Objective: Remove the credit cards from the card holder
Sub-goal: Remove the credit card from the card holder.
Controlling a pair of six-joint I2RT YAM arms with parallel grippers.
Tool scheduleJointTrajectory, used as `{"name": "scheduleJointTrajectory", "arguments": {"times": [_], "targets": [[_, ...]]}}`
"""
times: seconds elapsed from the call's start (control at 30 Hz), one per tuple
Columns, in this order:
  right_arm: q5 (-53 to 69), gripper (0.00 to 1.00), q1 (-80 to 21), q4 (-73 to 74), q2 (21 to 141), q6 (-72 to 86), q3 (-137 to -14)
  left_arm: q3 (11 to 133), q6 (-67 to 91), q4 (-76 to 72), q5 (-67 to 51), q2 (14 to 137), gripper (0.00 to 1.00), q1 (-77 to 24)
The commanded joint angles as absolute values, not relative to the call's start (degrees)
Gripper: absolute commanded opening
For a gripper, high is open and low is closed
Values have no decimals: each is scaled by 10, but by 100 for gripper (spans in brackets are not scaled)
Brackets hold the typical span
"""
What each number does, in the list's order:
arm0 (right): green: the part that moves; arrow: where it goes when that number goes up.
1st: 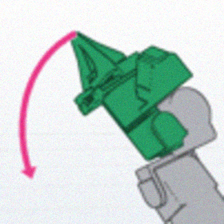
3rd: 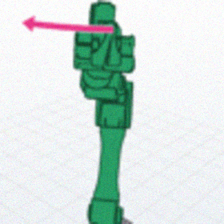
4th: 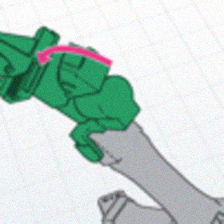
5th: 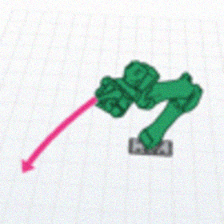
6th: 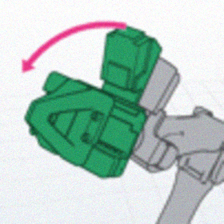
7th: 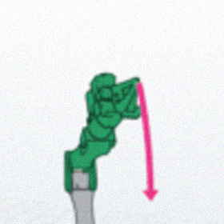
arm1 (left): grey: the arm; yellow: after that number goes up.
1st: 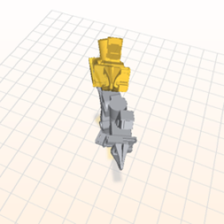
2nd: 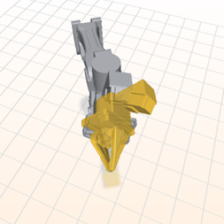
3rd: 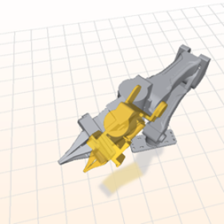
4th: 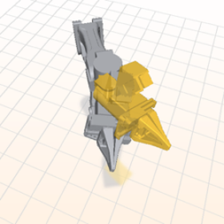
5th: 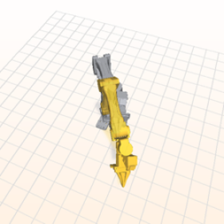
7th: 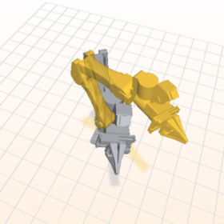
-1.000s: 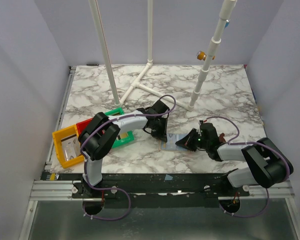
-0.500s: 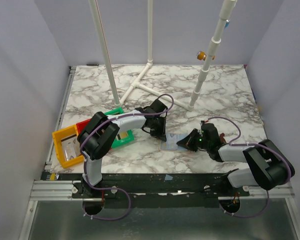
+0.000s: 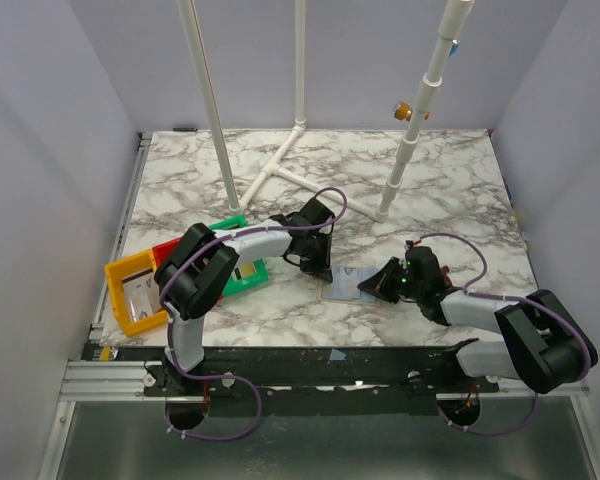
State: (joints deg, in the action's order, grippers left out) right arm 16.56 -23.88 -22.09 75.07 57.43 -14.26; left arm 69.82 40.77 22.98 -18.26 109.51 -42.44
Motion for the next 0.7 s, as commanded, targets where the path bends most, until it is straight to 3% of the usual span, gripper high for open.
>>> {"name": "scheduleJointTrajectory", "arguments": {"times": [0.0,0.5,0.67], "targets": [[139,1,-231,-186,735,554,-131,679,392,264,-127,1103,0,-413],[159,1,-226,-178,736,527,-141,694,383,267,-141,1084,0,-414],[173,1,-226,-195,757,529,-151,724,376,283,-145,1070,7,-428]]}}
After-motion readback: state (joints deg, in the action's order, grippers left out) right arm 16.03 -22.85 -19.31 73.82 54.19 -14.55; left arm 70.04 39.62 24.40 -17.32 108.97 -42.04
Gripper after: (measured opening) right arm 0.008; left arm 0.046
